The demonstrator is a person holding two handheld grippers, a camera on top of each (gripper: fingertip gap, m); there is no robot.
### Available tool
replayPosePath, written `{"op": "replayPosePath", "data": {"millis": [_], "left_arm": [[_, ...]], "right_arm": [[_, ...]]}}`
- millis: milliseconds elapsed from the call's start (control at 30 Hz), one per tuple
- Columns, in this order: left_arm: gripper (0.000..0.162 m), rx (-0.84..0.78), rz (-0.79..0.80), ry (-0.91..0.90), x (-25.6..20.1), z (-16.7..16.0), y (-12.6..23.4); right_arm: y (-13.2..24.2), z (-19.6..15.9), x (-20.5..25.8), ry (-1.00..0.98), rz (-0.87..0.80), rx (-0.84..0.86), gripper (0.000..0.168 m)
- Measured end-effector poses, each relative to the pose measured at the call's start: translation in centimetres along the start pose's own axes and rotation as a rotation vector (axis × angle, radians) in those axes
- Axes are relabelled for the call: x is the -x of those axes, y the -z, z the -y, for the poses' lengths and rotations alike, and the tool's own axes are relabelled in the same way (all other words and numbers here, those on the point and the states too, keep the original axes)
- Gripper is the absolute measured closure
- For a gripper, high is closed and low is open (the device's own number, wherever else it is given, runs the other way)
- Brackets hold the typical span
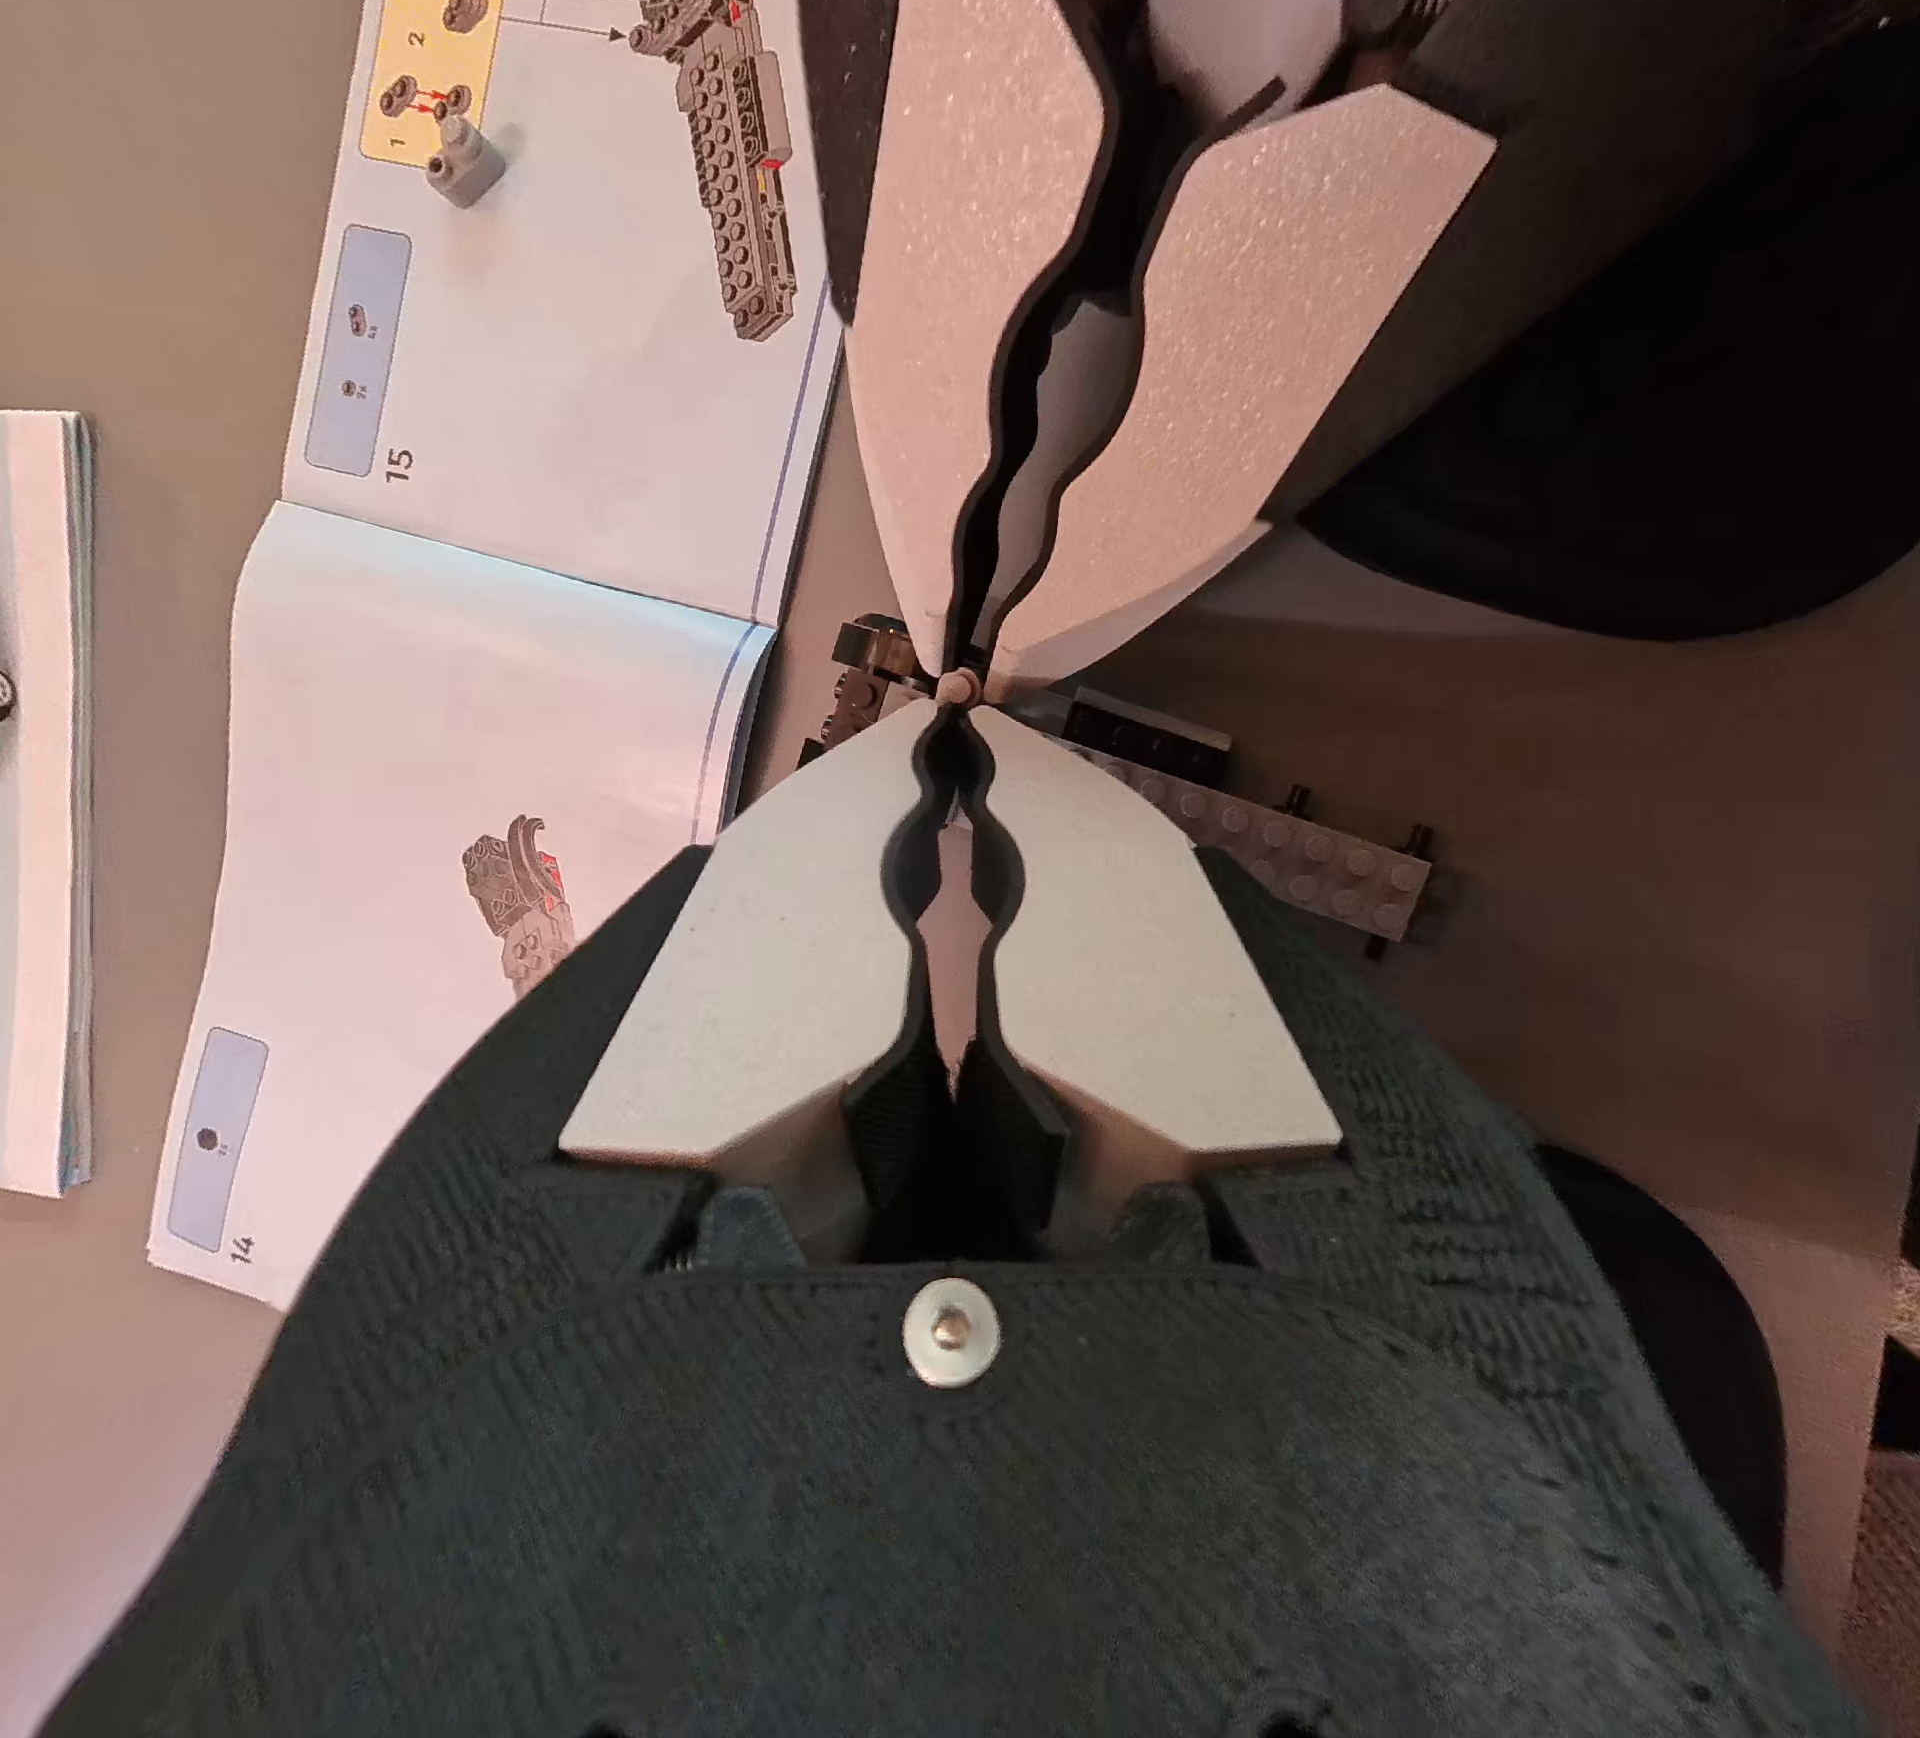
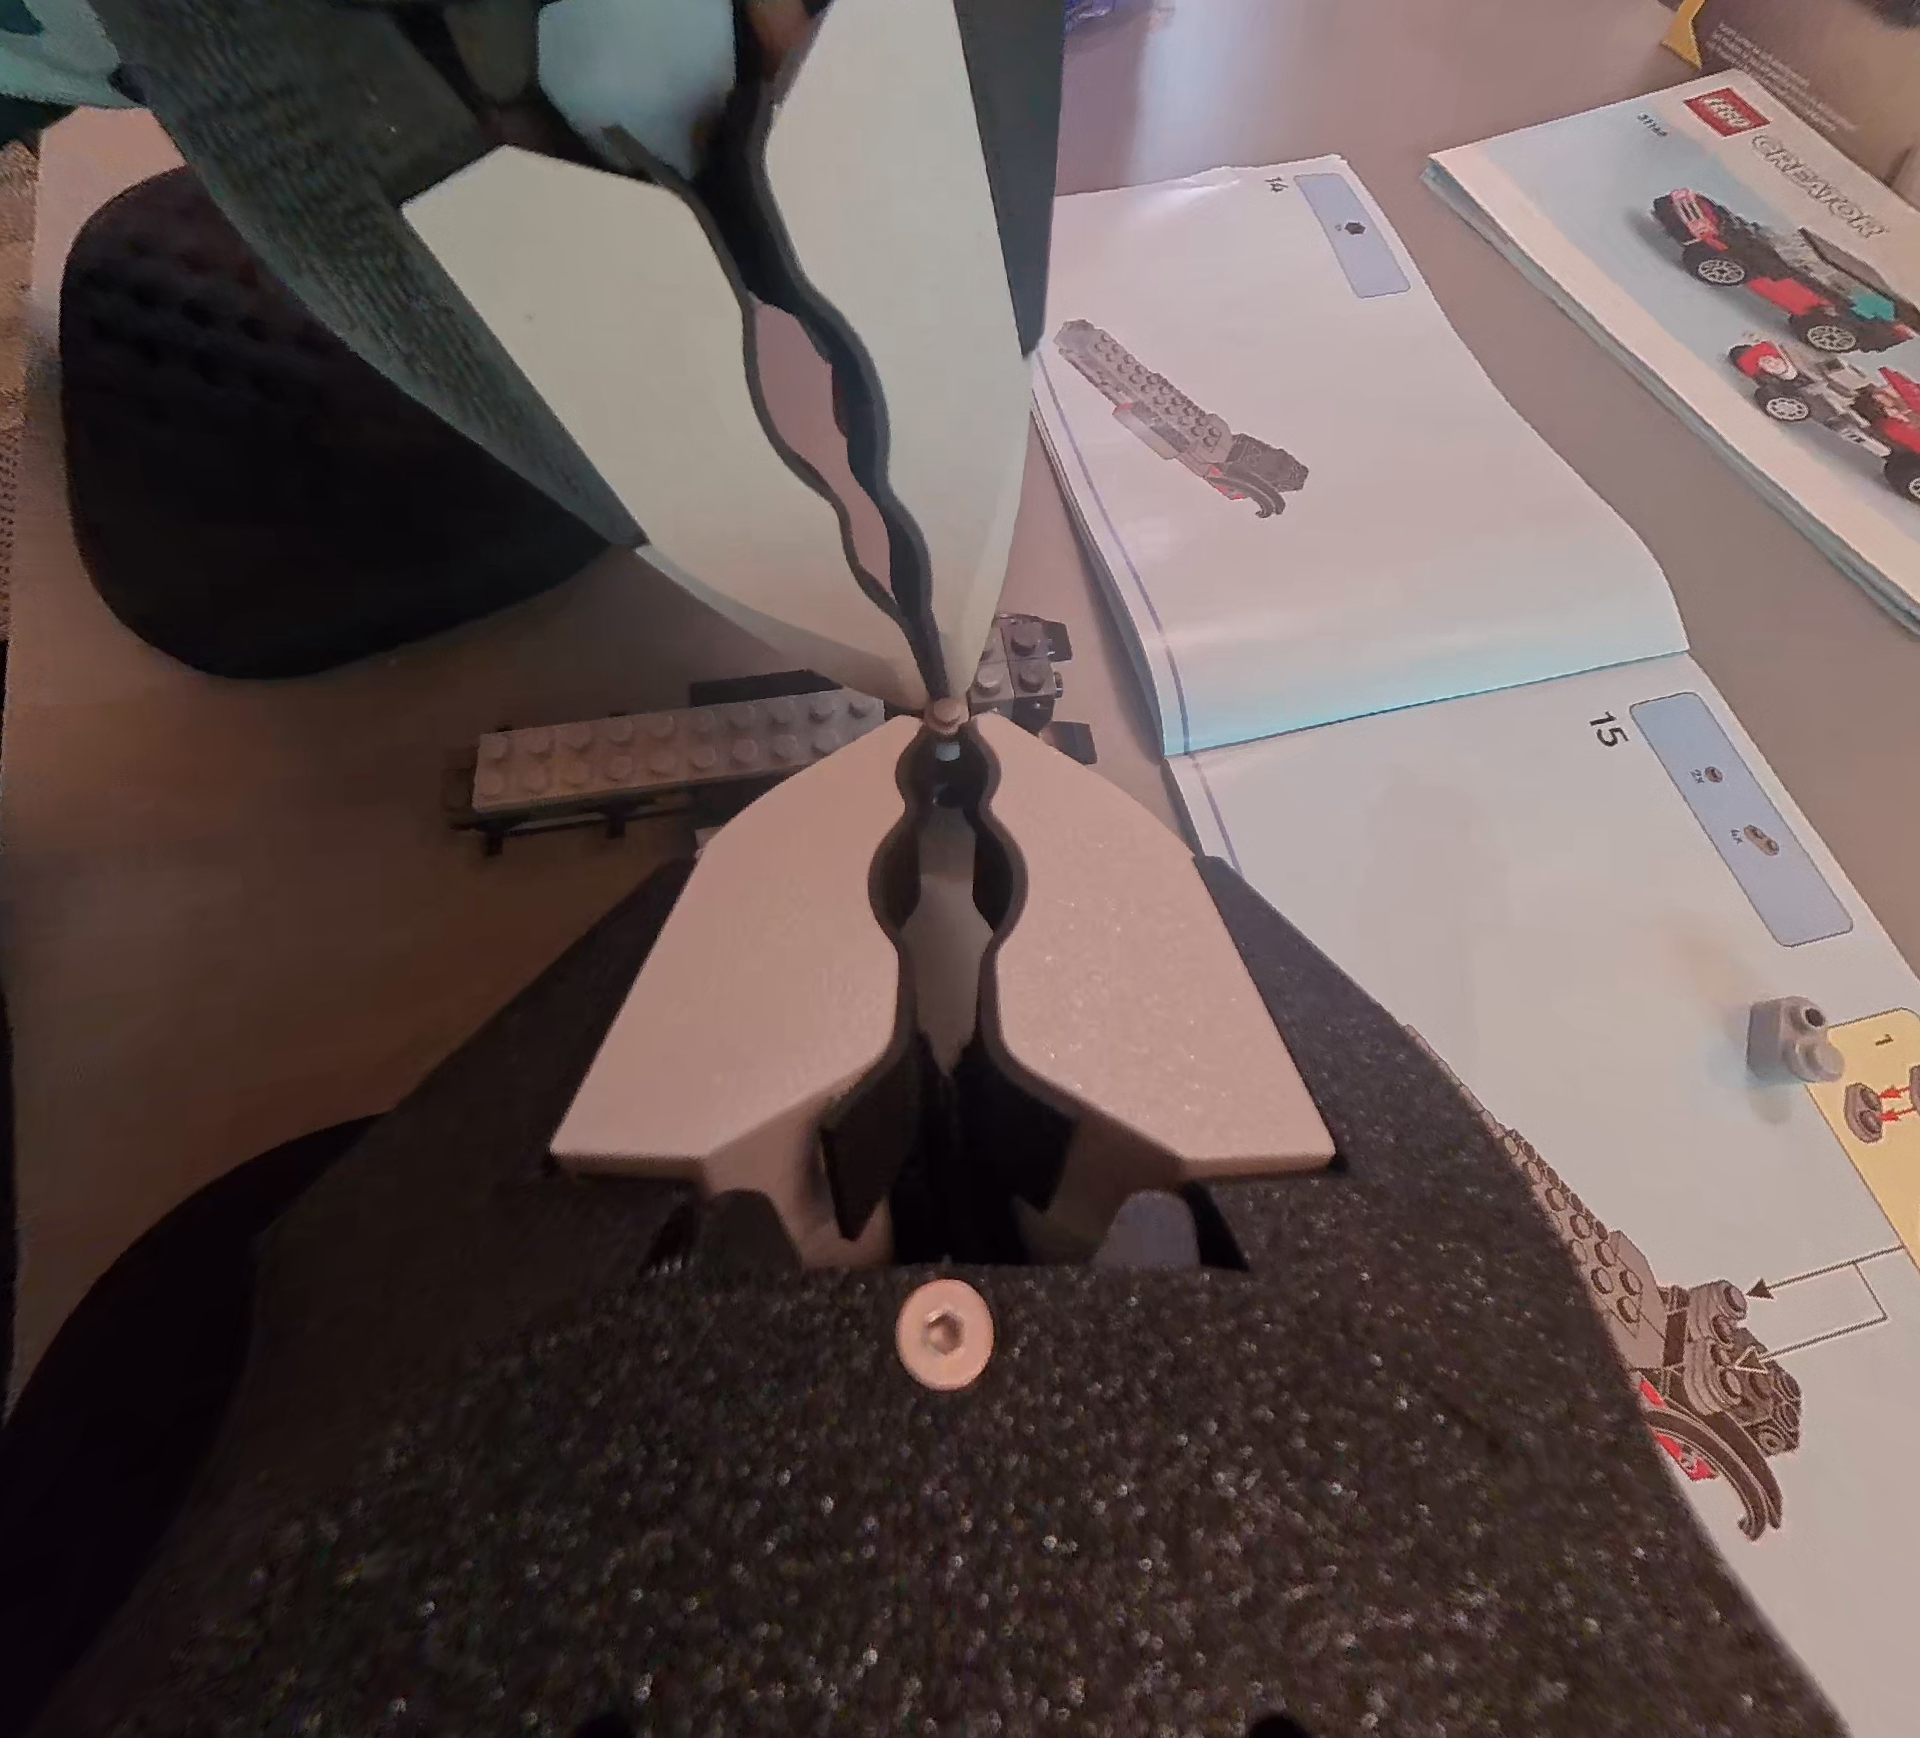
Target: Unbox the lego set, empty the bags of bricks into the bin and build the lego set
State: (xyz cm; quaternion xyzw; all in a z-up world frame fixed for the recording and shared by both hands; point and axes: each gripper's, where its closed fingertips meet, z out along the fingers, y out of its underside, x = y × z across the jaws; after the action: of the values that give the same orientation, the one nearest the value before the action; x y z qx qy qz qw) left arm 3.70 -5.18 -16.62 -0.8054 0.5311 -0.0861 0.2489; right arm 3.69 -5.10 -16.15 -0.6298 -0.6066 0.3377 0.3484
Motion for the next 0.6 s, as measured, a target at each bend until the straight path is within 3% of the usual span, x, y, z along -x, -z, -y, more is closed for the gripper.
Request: {"op": "replayPosePath", "data": {"millis": [33,433,600], "left_arm": [[0.162,0.001,-0.006,0.011,0.0,0.0,0.0],[0.159,-0.134,0.018,0.127,0.3,0.7,0.9],[0.16,-0.087,0.011,0.105,0.0,-0.4,0.1]], "right_arm": [[0.0,0.0,0.0,-0.001,0.002,0.0,0.164],[0.2,0.4,0.1,-0.006,0.031,-0.035,0.156],[-0.2,-0.2,0.0,0.0,0.025,0.011,0.162]]}}
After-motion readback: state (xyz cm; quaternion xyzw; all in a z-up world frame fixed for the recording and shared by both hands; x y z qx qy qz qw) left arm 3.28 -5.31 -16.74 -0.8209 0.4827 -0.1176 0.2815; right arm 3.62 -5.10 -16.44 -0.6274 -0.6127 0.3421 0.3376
